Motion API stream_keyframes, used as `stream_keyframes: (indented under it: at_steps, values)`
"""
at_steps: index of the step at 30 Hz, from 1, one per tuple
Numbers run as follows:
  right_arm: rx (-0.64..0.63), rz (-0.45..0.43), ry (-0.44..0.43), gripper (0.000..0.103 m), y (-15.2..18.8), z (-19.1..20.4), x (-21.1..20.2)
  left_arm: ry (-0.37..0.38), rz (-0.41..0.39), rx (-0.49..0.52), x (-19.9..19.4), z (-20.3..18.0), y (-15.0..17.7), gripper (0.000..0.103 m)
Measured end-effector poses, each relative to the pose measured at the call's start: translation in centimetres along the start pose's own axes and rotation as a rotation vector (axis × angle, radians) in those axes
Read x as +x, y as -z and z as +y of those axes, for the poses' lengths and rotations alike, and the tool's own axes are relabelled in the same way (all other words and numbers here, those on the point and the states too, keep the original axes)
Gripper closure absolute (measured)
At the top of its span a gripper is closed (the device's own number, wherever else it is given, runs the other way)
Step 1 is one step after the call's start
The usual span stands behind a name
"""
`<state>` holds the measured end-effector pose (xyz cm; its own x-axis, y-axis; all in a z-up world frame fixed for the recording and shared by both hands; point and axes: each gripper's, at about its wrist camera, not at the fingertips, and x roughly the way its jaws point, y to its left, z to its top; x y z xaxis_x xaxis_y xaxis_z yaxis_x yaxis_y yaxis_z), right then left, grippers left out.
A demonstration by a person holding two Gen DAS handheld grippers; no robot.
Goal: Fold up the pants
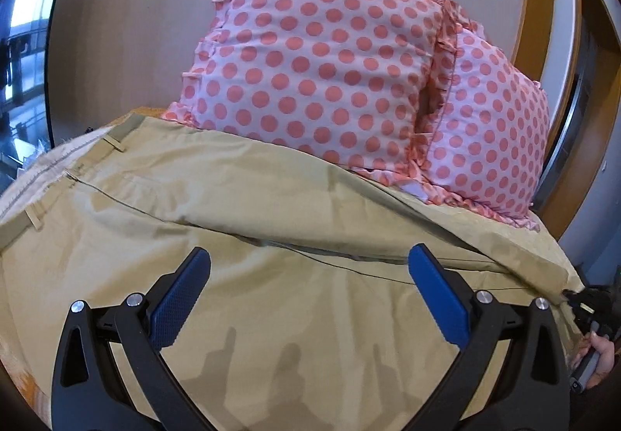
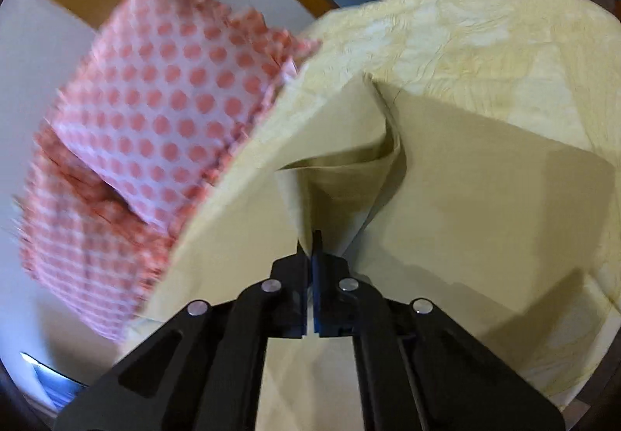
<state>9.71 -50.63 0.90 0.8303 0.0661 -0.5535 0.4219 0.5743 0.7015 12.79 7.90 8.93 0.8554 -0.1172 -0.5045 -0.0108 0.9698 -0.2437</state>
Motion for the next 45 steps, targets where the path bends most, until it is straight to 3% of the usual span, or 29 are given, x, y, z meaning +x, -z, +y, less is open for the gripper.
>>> stream_keyframes:
  at_steps: [4, 7, 12, 16, 17, 18, 19, 20, 21, 23, 27, 29, 32, 37, 45]
  values:
    - [-0.052, -0.129, -0.039, 0.102, 0.0, -0.8, -4.9, 0.050, 0.042, -0.067, 0.9, 2.8, -2.1, 0.001]
    - [-0.036, -0.146, -0.048, 0.102, 0.0, -1.8, -6.5, 0.083, 0.109, -0.160, 3.9, 5.1, -4.5, 0.001]
    - [-0.022, -0.135, -0.054, 0.102, -0.1, -2.6, -6.3, 0.051, 0.207, -0.320, 11.4, 8.1, -7.8, 0.001]
    - [-0.048, -0.139, -0.046, 0.102, -0.1, -2.0, -6.0, -0.051, 0.246, -0.442, 16.5, 10.2, -9.4, 0.001]
    - [-0.060, -0.141, -0.040, 0.102, -0.1, -1.8, -5.9, -0.075, 0.271, -0.447, 18.0, 10.7, -9.7, 0.010]
    - [-0.065, -0.142, -0.039, 0.102, -0.1, -1.8, -5.8, -0.097, 0.296, -0.445, 19.1, 11.2, -9.8, 0.034]
    - [-0.070, -0.142, -0.039, 0.102, -0.2, -1.5, -5.6, -0.105, 0.340, -0.455, 20.3, 11.9, -9.8, 0.046]
    - [-0.072, -0.140, -0.042, 0.102, -0.4, -1.5, -5.5, -0.093, 0.362, -0.472, 20.6, 12.4, -9.6, 0.074]
    - [-0.073, -0.137, -0.049, 0.102, -0.6, -1.4, -5.3, -0.068, 0.368, -0.498, 20.4, 13.0, -9.4, 0.090]
    - [-0.089, -0.141, -0.053, 0.102, -1.0, -1.3, -5.3, -0.049, 0.315, -0.504, 17.8, 13.7, -9.3, 0.095]
    - [-0.114, -0.177, -0.047, 0.102, -1.8, -1.2, -6.0, -0.011, 0.211, -0.413, 8.4, 13.4, -8.0, 0.095]
    - [-0.115, -0.188, -0.037, 0.102, -2.2, -1.9, -6.4, -0.006, 0.185, -0.399, 4.0, 13.6, -6.0, 0.095]
    - [-0.100, -0.174, -0.003, 0.102, -2.3, -3.2, -6.3, -0.035, 0.195, -0.404, -1.5, 14.2, -0.6, 0.095]
    - [-0.092, -0.148, 0.057, 0.102, -1.8, -5.1, -6.2, -0.069, 0.228, -0.446, -5.2, 15.0, 5.7, 0.095]
    - [-0.087, -0.146, 0.120, 0.101, -1.3, -6.8, -6.9, -0.103, 0.199, -0.389, -7.3, 13.9, 8.6, 0.095]
